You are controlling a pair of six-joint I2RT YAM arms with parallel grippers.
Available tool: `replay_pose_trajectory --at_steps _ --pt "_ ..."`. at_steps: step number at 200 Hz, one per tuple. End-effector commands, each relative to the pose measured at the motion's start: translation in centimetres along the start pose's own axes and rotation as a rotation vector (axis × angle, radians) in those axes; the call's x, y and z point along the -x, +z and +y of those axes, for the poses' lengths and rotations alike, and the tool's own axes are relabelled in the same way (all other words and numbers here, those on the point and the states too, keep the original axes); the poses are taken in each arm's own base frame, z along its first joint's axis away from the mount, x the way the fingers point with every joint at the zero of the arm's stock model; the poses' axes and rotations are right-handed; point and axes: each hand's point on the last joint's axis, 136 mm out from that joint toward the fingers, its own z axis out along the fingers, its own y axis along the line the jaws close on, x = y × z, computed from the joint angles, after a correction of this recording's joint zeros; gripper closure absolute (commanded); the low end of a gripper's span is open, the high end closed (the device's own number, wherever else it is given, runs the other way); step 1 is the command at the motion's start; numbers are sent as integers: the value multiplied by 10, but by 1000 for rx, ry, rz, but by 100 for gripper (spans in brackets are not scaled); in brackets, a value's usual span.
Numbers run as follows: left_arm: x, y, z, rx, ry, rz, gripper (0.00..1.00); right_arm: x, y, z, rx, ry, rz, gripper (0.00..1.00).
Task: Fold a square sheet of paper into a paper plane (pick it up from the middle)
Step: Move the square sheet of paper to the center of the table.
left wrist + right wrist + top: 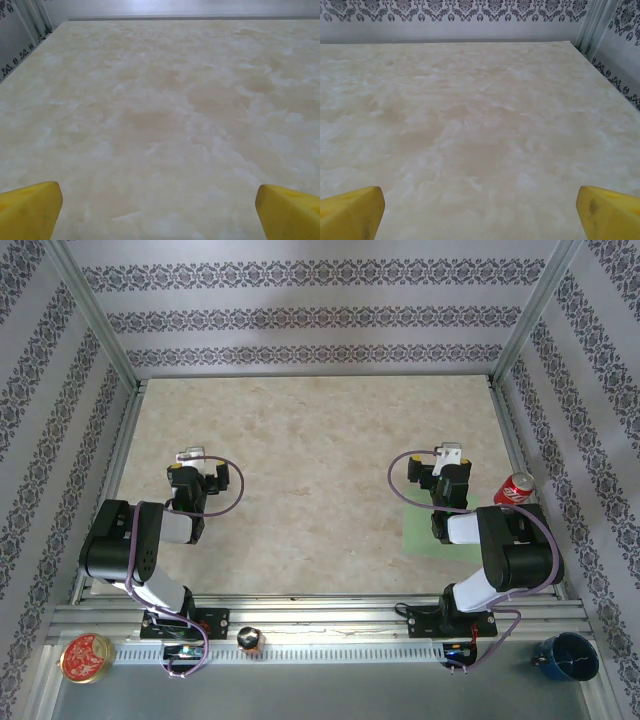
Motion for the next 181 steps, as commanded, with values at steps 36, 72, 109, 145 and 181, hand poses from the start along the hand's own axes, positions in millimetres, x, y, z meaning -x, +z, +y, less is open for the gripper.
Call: replay_pose_trajectory --at_steps 36,72,109,145,181 --pt "9 -1 3 2 -20 -46 1 14 2 4 18 6 -42 2" --pt "9 -1 3 2 -21 -46 1 13 2 4 16 5 -40 2" --pt "9 -1 2 -6 -18 -45 1 13 3 0 18 31 -37 2" --pt "9 0 -3 -29 -7 -37 1 14 3 -1 16 30 -40 2" --pt "10 1 -4 -34 -3 -36 1 13 3 -1 16 30 -37 2"
